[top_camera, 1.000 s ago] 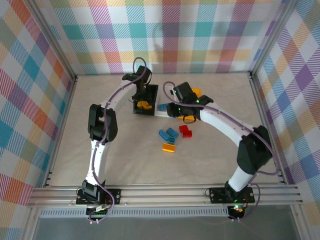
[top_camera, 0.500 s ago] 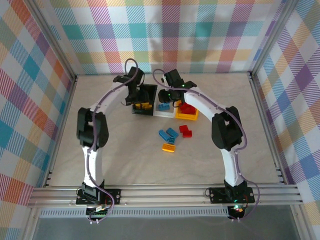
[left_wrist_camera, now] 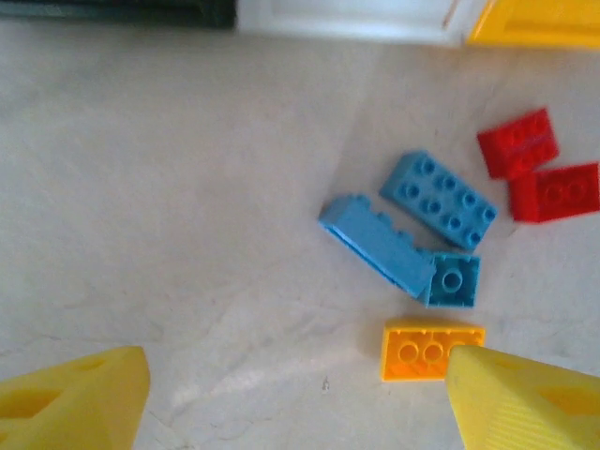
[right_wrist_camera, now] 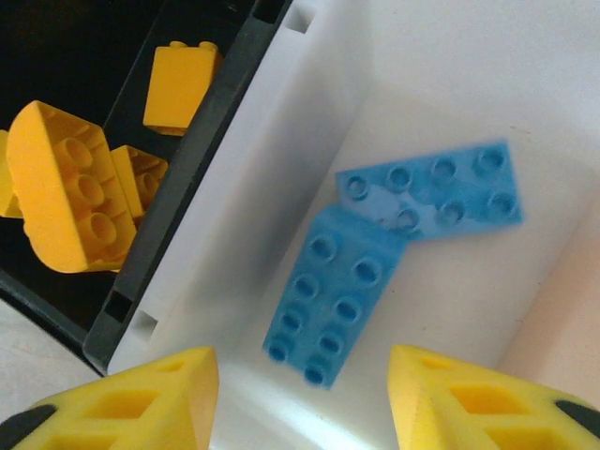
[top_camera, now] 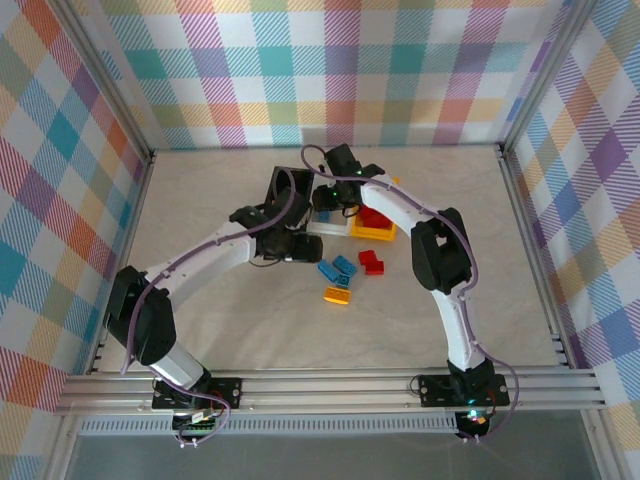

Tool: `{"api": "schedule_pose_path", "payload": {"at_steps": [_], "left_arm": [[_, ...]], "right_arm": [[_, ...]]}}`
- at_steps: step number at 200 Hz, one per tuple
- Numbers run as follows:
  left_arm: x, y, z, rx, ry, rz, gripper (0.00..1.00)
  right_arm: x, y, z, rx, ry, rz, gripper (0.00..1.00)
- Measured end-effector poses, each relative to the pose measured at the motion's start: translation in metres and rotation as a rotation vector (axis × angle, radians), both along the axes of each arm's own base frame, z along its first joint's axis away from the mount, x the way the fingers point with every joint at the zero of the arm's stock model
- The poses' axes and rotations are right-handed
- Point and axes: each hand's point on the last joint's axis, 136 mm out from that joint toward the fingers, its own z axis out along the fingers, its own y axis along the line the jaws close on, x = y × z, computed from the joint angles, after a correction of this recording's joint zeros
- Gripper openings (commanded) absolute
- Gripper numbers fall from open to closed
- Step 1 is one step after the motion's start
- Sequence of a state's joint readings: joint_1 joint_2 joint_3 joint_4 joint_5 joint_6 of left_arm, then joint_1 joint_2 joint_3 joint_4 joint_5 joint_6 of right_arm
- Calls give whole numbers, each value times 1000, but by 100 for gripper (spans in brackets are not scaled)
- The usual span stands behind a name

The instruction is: Sort the legos into containers by color

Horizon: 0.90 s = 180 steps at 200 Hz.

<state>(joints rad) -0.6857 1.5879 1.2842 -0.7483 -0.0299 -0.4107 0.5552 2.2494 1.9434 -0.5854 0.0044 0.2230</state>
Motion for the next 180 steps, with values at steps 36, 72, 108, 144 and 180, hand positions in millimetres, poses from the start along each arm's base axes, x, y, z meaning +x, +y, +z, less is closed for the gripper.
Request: {"api": "schedule_pose_path", "payload": {"at_steps": [36, 72, 108, 144, 180], "left_arm": [[-32, -24, -13, 0, 11, -89, 88], [-43, -53, -19, -26, -3, -154, 91], [-46, -71, -55, -7, 46, -176, 92], [-49, -74, -94, 51, 116, -183, 92], [-47, -82, -106, 67, 139, -189, 91]], "right_arm": [[-6, -2, 17, 35, 2, 4, 54], [-46, -42, 79, 101, -35, -61, 70], [-95, -92, 134, 162, -122, -128, 76], [-144, -125, 102, 113, -59, -168, 77], [-180, -147, 69, 59, 16, -191, 77]]}}
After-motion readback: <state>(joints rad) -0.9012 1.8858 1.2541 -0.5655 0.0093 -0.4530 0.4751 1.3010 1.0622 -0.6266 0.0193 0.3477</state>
